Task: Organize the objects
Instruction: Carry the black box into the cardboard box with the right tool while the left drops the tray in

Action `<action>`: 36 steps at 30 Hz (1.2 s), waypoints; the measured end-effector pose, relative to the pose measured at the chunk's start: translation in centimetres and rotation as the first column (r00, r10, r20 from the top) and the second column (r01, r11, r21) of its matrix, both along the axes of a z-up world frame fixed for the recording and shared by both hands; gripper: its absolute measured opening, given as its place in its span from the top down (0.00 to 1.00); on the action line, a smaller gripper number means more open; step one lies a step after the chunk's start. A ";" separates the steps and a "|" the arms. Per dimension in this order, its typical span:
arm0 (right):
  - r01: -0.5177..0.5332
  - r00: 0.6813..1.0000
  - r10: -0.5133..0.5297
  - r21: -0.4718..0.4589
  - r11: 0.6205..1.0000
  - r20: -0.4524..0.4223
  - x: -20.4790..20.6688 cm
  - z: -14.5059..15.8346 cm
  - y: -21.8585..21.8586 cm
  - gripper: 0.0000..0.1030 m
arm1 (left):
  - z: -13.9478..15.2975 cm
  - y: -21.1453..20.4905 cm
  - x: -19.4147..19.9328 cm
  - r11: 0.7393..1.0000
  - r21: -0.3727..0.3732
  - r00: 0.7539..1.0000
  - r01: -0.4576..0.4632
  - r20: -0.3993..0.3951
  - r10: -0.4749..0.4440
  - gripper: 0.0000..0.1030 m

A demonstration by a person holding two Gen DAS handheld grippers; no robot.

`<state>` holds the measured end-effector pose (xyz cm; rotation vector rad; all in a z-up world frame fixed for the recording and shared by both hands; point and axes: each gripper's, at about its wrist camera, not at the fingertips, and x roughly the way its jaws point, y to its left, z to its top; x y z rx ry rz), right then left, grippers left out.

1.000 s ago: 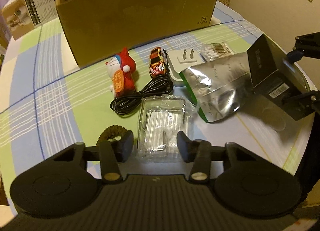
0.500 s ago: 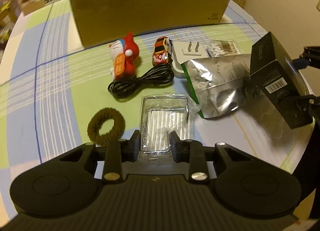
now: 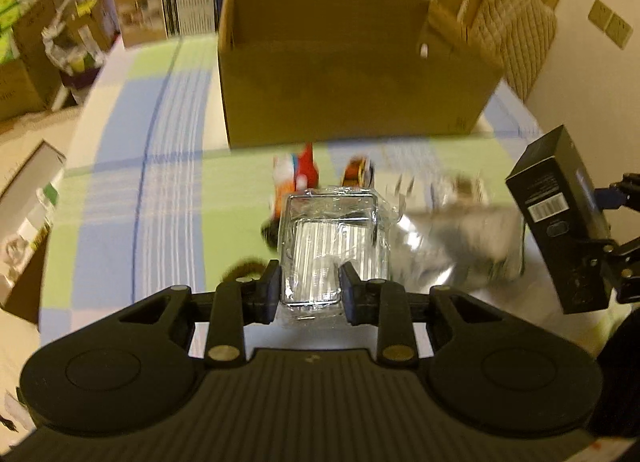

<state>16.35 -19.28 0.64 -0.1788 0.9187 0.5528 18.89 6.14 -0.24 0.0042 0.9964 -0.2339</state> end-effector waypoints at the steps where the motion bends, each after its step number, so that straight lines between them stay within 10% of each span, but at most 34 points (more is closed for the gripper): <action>1: 0.004 1.000 -0.004 0.006 1.000 0.010 0.6 0.8 0.1 0.26 | 0.9 -0.1 0.5 1.000 -0.001 1.000 -0.001 0.012 0.001 0.75; 14: 0.105 0.989 -0.113 0.074 0.992 0.100 14.2 8.1 1.8 0.26 | 10.3 -4.3 13.0 1.000 -0.007 0.985 0.000 0.172 0.001 0.75; 36: 0.270 0.963 -0.269 0.058 0.961 -0.029 26.6 0.1 2.9 0.26 | 1.3 -5.7 23.0 1.000 0.007 0.997 -0.027 0.079 0.027 0.72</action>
